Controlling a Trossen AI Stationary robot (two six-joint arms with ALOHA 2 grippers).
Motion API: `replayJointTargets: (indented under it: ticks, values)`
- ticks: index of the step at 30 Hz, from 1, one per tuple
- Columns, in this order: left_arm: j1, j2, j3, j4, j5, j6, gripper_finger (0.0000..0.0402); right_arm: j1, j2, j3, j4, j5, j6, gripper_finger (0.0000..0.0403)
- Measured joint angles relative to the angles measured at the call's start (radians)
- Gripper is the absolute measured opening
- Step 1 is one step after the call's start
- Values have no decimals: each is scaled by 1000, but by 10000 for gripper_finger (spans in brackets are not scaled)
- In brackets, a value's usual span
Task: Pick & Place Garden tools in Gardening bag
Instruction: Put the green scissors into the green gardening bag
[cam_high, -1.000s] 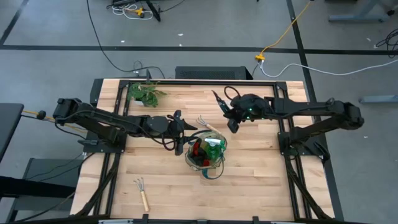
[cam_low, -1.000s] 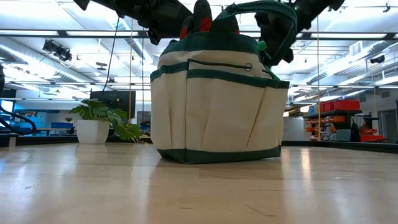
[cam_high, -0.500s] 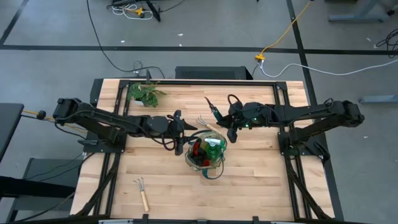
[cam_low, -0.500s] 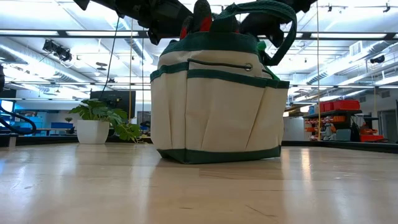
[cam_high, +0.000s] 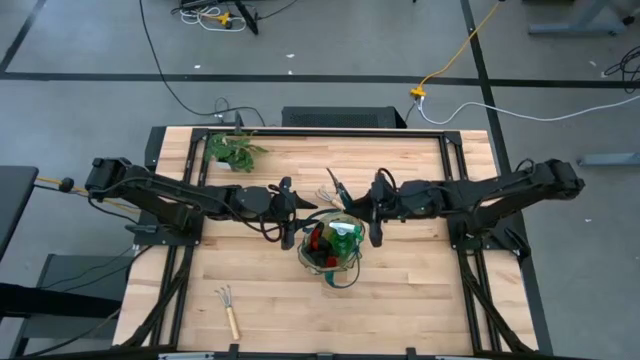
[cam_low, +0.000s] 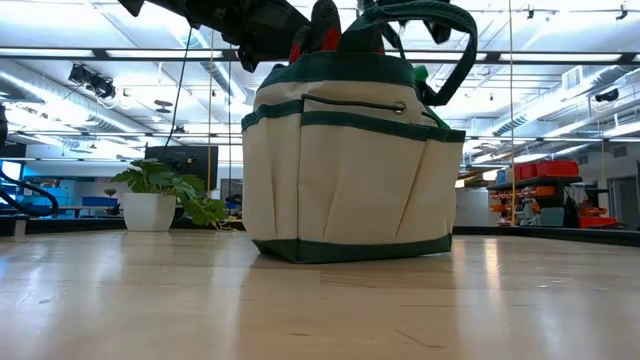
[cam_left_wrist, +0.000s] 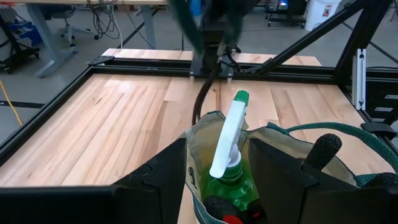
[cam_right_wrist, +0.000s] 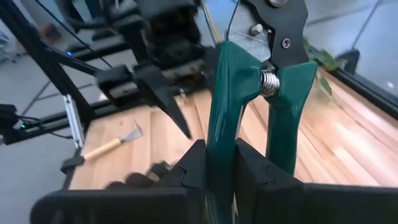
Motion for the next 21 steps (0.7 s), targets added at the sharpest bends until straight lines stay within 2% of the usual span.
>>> replayJointTargets:
  ticks: [12, 21]
  values:
    - [0, 0, 0, -1, 0, 0, 179, 96, 81, 0, 226, 40, -88, 43]
    - [0, 0, 0, -5, 0, -3, 179, 137, 83, 0, 377, 45, -184, 43]
